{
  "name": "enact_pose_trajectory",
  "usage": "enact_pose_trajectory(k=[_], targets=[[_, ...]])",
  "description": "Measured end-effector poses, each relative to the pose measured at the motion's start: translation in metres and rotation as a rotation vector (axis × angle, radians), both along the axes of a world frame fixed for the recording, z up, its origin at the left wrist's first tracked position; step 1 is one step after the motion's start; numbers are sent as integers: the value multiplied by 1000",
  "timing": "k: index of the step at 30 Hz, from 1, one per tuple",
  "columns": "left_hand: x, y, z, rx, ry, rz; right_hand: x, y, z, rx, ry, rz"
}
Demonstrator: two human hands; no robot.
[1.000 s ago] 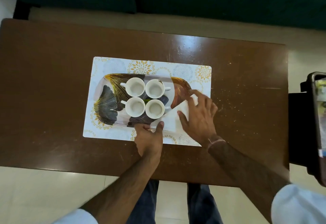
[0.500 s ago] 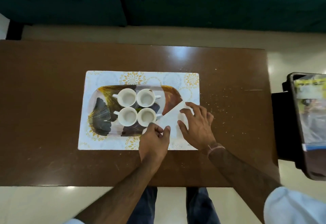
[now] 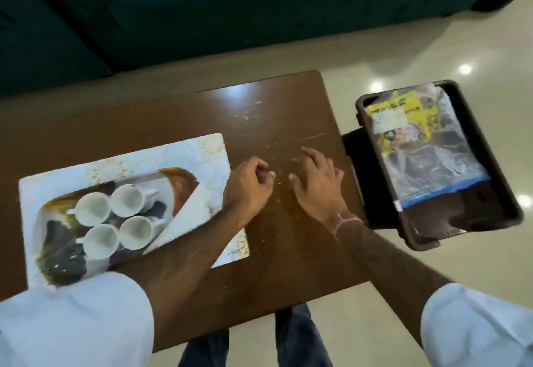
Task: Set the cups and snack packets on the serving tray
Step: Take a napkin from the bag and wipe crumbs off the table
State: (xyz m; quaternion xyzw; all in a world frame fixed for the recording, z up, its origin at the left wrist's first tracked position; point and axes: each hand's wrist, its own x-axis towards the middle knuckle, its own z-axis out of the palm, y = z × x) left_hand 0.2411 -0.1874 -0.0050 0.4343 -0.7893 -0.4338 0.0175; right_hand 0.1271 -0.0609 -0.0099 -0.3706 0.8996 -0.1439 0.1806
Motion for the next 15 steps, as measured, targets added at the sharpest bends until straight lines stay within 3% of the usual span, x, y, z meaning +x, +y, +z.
enact_pose_trajectory(k=[15], targets=[[-212,166,-24,10,115,-417,-157,184,-8,-8,89,-562]])
